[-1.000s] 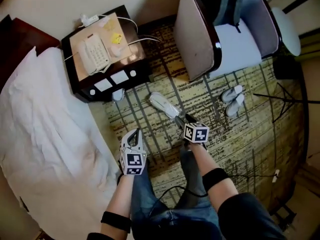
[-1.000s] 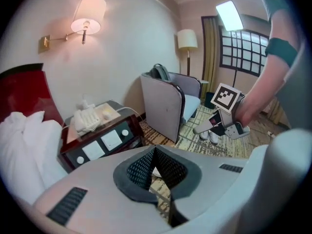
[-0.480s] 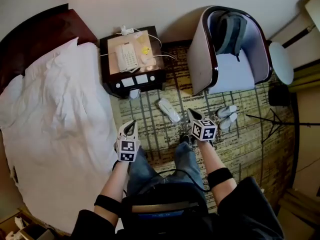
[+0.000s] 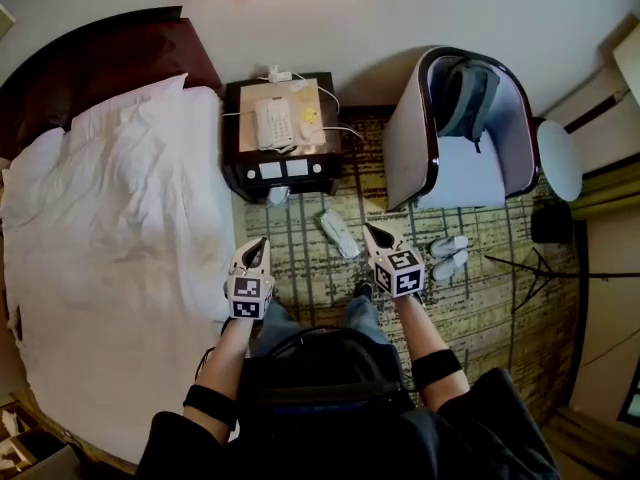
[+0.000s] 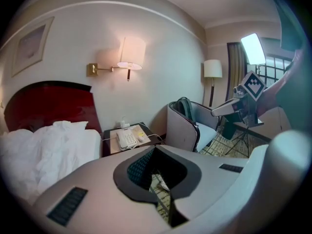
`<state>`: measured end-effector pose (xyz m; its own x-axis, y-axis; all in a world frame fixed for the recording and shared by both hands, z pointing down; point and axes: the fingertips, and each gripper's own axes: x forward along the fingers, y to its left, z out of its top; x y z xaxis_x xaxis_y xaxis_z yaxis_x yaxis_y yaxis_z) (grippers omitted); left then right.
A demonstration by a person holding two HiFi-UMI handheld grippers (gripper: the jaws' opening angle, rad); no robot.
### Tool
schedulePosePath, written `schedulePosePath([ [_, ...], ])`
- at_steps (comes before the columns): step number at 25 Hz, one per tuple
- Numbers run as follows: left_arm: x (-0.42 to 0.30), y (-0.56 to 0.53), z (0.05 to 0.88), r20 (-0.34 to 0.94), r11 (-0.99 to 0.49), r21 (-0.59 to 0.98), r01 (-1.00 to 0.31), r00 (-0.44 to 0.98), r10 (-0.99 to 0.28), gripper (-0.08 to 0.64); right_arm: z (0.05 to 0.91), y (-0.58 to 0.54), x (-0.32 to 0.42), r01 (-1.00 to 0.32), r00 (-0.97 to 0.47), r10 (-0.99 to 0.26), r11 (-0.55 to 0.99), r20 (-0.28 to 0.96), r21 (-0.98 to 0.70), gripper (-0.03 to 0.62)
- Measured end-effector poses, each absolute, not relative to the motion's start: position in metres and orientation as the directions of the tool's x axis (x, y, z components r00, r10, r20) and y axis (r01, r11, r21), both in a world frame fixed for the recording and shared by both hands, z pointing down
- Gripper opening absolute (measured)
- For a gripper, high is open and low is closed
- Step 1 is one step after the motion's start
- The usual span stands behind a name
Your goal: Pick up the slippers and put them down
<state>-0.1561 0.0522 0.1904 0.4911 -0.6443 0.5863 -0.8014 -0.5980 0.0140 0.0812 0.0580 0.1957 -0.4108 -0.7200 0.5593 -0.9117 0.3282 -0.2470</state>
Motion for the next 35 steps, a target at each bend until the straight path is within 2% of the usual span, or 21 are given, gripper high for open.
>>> schedulePosePath([
  [15, -0.179, 0.05, 0.192, 0.57, -0.548, 0.026, -0.836, 0.463, -0.679, 0.0, 0.184, 0.053, 0.053, -0.891, -0.454, -0.705, 0.372, 0.545, -0.261, 0.0],
  [35, -0.181, 0.033, 0.212, 0.599, -0.544, 0.045, -0.838, 0.458, -0.656, 0.0, 0.205, 0.05, 0.034, -0.868, -0.496, -0.659, 0.395, 0.565, -0.301, 0.0],
])
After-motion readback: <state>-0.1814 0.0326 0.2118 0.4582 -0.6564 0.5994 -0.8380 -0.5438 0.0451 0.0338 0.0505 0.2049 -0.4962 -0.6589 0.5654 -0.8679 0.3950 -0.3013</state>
